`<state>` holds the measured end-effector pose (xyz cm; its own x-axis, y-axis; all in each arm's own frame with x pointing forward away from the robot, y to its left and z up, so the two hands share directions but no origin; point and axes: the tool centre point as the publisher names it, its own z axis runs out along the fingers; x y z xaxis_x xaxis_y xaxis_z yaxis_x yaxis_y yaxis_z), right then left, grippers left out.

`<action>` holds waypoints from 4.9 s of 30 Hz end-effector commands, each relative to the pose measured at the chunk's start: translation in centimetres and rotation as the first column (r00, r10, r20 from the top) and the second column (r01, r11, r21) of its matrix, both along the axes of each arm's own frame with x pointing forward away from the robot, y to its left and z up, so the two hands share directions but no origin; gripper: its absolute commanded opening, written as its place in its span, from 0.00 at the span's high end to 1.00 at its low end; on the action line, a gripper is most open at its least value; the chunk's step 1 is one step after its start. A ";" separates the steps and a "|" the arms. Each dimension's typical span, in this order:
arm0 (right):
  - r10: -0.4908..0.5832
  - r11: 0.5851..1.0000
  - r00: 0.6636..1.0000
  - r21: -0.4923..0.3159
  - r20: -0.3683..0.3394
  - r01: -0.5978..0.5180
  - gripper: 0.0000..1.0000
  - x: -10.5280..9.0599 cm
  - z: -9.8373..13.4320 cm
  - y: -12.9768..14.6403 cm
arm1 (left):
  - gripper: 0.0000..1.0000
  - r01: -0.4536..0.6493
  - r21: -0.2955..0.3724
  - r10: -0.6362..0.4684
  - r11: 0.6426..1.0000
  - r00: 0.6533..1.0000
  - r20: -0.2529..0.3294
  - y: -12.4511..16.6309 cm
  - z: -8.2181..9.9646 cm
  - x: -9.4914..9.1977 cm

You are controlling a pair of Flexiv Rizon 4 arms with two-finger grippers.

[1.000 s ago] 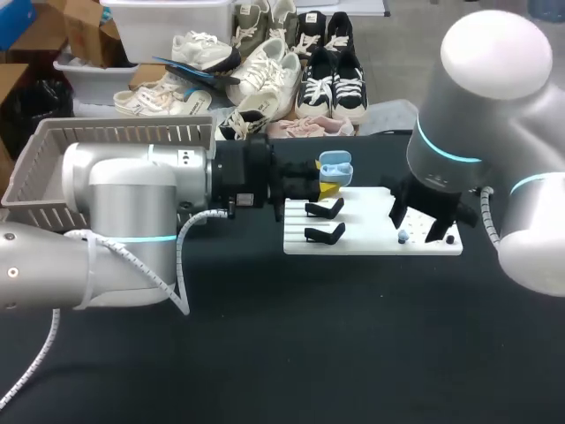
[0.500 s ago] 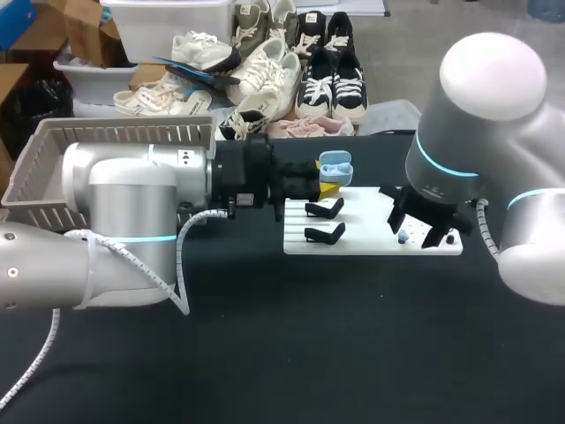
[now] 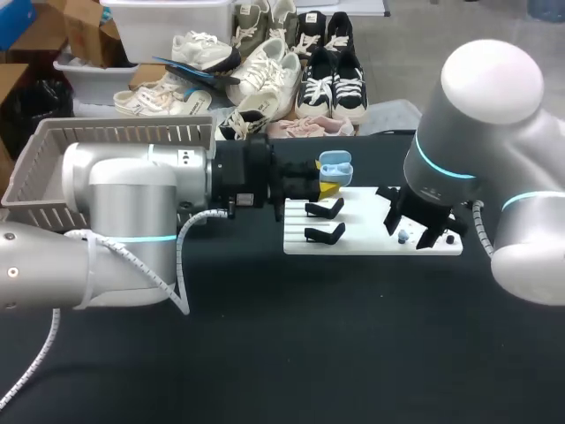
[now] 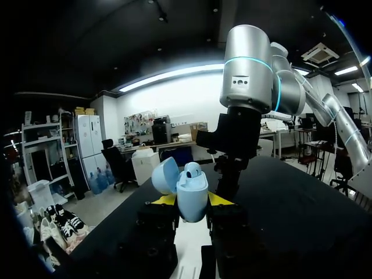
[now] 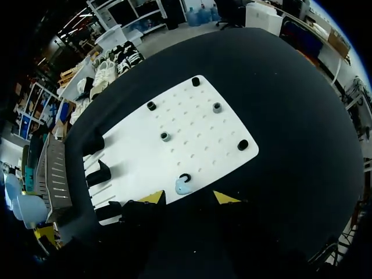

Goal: Pick up each earbud case from the left stands, insert the matching earbuds, close the lid, and place the case in the box.

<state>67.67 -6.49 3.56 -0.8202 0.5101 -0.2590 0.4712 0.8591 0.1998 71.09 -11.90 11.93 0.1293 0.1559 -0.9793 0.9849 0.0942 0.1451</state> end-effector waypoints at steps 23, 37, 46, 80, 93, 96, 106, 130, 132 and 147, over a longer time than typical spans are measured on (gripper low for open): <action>0.005 1.000 0.999 -0.001 -0.033 -0.005 0.57 1.1 -1.2 0.3 | 1.00 0.000 -0.003 0.000 1.000 1.000 0.001 0.0 -0.1 0.1; 0.005 1.000 0.999 0.008 -0.035 -0.005 0.75 1.3 -1.6 0.3 | 1.00 0.000 -0.003 0.000 1.000 1.000 0.001 0.0 -0.1 0.1; 0.006 1.000 0.999 0.008 -0.040 -0.006 0.82 1.5 -1.8 0.3 | 1.00 0.000 -0.003 0.000 1.000 1.000 0.001 0.0 -0.1 0.1; 0.192 0.981 0.980 -0.011 -0.061 -0.193 1.00 -3.2 4.7 -0.8 | 1.00 0.000 -0.003 0.000 1.000 1.000 0.001 0.0 -0.1 0.1; 0.519 0.841 0.842 -0.086 -0.149 -0.534 1.00 -6.3 8.7 -1.7 | 1.00 0.000 -0.003 0.000 1.000 1.000 0.001 0.0 -0.1 0.1; 0.581 0.797 0.798 -0.084 -0.161 -0.598 1.00 -7.1 9.6 -1.2 | 1.00 0.000 -0.003 0.000 1.000 1.000 0.001 0.0 -0.1 0.1; 0.732 0.660 0.665 -0.088 -0.145 -0.746 1.00 -8.6 12.4 1.5 | 1.00 0.000 -0.003 0.000 1.000 1.000 0.001 0.0 -0.1 0.1; 0.850 0.526 0.527 -0.101 0.021 -0.845 1.00 -4.1 18.2 9.1 | 1.00 0.000 -0.003 0.000 1.000 1.000 0.001 0.0 -0.1 0.1; 0.858 0.512 0.512 -0.106 0.032 -0.852 1.00 -3.7 18.2 9.7 | 1.00 0.000 -0.003 0.000 1.000 1.000 0.001 0.0 -0.1 0.1; 0.900 0.435 0.434 -0.093 0.028 -0.896 1.00 -0.8 16.6 12.0 | 1.00 0.000 -0.003 0.000 1.000 1.000 0.001 0.0 -0.1 0.1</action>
<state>66.04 4.92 20.27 -0.7849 -0.5143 -0.3455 -0.5827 0.8023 0.1295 71.09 -11.90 11.93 0.1293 0.1558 -0.9793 0.9850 0.0939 0.1450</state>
